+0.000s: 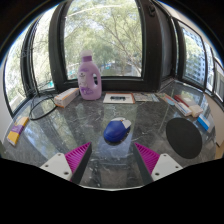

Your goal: Arrange mouse

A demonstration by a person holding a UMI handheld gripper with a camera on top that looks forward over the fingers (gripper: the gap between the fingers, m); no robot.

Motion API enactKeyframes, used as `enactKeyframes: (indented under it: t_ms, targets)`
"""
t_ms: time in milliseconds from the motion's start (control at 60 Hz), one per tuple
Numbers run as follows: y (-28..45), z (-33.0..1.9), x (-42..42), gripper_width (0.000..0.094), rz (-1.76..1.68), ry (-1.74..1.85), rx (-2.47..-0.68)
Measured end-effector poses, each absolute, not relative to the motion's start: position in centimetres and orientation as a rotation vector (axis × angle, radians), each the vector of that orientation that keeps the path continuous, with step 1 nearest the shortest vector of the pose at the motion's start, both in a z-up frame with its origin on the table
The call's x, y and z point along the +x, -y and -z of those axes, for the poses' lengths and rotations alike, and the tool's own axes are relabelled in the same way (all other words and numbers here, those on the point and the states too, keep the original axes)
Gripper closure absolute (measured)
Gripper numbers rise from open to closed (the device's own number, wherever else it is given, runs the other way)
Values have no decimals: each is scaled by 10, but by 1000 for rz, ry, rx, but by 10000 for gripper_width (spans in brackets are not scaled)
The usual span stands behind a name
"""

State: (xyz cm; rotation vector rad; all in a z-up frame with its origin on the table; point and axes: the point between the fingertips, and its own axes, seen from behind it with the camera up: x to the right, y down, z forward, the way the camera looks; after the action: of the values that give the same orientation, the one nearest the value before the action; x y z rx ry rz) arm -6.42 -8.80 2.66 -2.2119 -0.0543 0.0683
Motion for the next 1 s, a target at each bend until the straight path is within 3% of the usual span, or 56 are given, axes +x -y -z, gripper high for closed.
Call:
enactKeyframes:
  t_ms: [250, 400, 467, 550, 850, 917, 1000]
  targets:
    - [9, 10, -72, 69, -27, 45, -2259]
    - [-24, 14, -73, 103, -14, 46, -2268]
    - [-35, 16, -74, 199, -6, 59, -2262]
    - [-41, 16, -73, 424, 9, 59, -2257]
    - [-41, 13, -74, 587, -10, 80, -2229]
    - [-39, -2, -83, 587, -60, 118, -2209]
    - [-36, -60, -87, 586, -97, 181, -2107]
